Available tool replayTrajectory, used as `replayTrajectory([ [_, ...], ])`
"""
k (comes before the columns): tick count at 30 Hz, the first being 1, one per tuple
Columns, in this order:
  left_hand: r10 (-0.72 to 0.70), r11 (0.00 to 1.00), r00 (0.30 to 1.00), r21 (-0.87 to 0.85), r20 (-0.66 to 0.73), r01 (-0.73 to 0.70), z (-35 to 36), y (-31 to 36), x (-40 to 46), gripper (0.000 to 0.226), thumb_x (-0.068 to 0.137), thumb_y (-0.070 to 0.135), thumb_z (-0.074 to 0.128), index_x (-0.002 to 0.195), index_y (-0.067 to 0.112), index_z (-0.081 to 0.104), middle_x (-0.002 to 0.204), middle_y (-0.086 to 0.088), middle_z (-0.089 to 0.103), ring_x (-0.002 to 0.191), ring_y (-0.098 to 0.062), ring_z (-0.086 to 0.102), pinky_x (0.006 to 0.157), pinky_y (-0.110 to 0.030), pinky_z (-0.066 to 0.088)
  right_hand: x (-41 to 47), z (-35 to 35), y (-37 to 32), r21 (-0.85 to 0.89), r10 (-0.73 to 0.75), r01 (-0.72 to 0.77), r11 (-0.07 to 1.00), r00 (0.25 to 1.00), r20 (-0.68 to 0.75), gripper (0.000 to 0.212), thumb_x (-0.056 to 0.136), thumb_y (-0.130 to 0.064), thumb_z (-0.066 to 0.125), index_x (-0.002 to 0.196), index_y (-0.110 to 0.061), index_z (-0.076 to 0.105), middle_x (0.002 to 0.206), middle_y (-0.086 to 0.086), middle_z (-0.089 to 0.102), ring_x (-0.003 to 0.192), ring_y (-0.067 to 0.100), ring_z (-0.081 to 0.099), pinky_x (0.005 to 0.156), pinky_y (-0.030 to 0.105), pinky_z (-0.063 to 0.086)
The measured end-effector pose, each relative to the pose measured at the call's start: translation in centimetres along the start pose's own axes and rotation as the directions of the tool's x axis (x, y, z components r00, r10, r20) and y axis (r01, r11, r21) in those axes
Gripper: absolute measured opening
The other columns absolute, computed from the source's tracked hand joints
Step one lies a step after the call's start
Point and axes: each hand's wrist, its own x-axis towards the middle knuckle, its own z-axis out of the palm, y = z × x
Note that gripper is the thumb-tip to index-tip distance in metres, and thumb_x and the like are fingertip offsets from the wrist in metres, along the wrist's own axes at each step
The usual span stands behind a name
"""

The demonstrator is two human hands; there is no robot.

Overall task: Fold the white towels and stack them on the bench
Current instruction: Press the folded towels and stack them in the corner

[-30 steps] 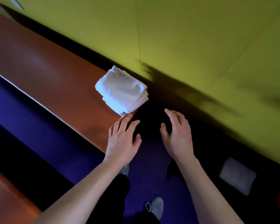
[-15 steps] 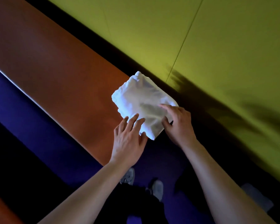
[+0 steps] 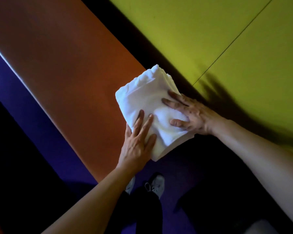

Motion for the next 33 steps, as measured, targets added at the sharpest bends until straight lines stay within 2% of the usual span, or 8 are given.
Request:
replayTrajectory([
  [4, -0.006, 0.989, 1.000, -0.145, -0.006, 0.005, 0.4, -0.2, 1.0, 0.072, 0.093, 0.061, 0.048, 0.156, 0.045, 0.016, 0.166, 0.018, -0.006, 0.153, -0.008, -0.005, 0.124, -0.048, 0.011, 0.6, 1.3, -0.1, 0.299, 0.107, -0.089, 0.950, 0.993, -0.044, 0.075, 0.084, -0.073, 0.056, 0.146, -0.068, 0.014, 0.163, -0.022, -0.012, 0.154, 0.012, 0.004, 0.122, 0.043, 0.020],
  [11, -0.009, 0.956, 0.995, -0.292, -0.101, -0.021, 0.9, -0.6, 1.9, 0.071, 0.090, 0.058, 0.055, 0.154, 0.038, 0.032, 0.167, 0.010, 0.008, 0.153, -0.005, 0.001, 0.122, -0.054, 0.013, 0.6, 3.7, -1.0, 0.424, 0.182, -0.066, 0.903, 0.954, -0.238, 0.081, 0.072, -0.076, 0.059, 0.146, -0.062, 0.028, 0.164, -0.015, 0.000, 0.150, 0.000, 0.003, 0.117, 0.027, 0.017],
  [13, 0.024, 0.950, 0.995, -0.307, -0.095, -0.052, 0.4, -1.1, 2.0, 0.068, 0.090, 0.049, 0.062, 0.152, 0.034, 0.038, 0.166, 0.006, 0.015, 0.153, -0.007, 0.006, 0.122, -0.056, 0.016, -0.2, 4.6, -1.7, 0.440, 0.220, -0.077, 0.895, 0.934, -0.283, 0.084, 0.073, -0.074, 0.061, 0.149, -0.056, 0.030, 0.165, -0.010, 0.003, 0.152, 0.002, 0.005, 0.121, 0.029, 0.018],
  [15, 0.097, 0.956, 0.994, -0.274, -0.057, -0.109, -0.8, -2.1, 1.8, 0.070, 0.086, 0.041, 0.069, 0.150, 0.028, 0.043, 0.165, 0.002, 0.022, 0.153, -0.009, 0.013, 0.120, -0.056, 0.021, -1.6, 6.4, -2.9, 0.465, 0.251, -0.070, 0.883, 0.906, -0.340, 0.085, 0.074, -0.074, 0.063, 0.150, -0.051, 0.032, 0.164, -0.004, 0.008, 0.153, 0.009, 0.009, 0.124, 0.039, 0.019],
  [18, 0.210, 0.965, 0.974, -0.175, 0.081, -0.194, -3.2, -4.4, 0.6, 0.072, 0.083, 0.041, 0.072, 0.149, 0.028, 0.044, 0.164, 0.004, 0.023, 0.153, -0.010, 0.015, 0.119, -0.055, 0.024, -4.9, 9.9, -5.7, 0.450, 0.263, -0.075, 0.890, 0.890, -0.372, 0.089, 0.074, -0.081, 0.058, 0.152, -0.047, 0.031, 0.163, 0.002, 0.008, 0.153, 0.012, 0.006, 0.124, 0.045, 0.021],
  [22, 0.286, 0.957, 0.924, -0.132, 0.254, -0.260, -4.5, -5.5, -0.3, 0.076, 0.086, 0.041, 0.067, 0.154, 0.034, 0.033, 0.166, 0.009, 0.012, 0.154, -0.009, 0.005, 0.120, -0.057, 0.018, -6.5, 12.4, -8.8, 0.436, 0.379, -0.216, 0.874, 0.864, -0.332, 0.091, 0.074, -0.083, 0.056, 0.151, -0.058, 0.017, 0.167, -0.007, -0.005, 0.155, 0.024, 0.006, 0.117, 0.058, 0.029],
  [27, 0.299, 0.954, 0.920, -0.093, 0.253, -0.284, -4.1, -5.8, 1.1, 0.079, 0.088, 0.062, 0.058, 0.156, 0.036, 0.026, 0.167, 0.010, 0.008, 0.154, -0.010, 0.001, 0.121, -0.057, 0.017, -4.2, 12.4, -10.4, 0.675, 0.537, -0.227, 0.702, 0.791, -0.293, 0.091, 0.070, -0.079, 0.061, 0.147, -0.065, 0.015, 0.163, -0.016, -0.005, 0.154, 0.021, 0.008, 0.118, 0.054, 0.032],
  [33, 0.260, 0.957, 0.950, -0.181, 0.175, -0.228, -3.5, -5.6, 1.0, 0.077, 0.080, 0.058, 0.070, 0.149, 0.037, 0.042, 0.164, 0.013, 0.019, 0.152, -0.005, 0.013, 0.120, -0.054, 0.022, -3.7, 13.9, -12.1, 0.786, 0.656, -0.166, 0.595, 0.666, -0.356, 0.087, 0.068, -0.076, 0.063, 0.144, -0.066, 0.024, 0.155, -0.001, 0.020, 0.144, 0.020, 0.032, 0.110, 0.037, 0.041],
])
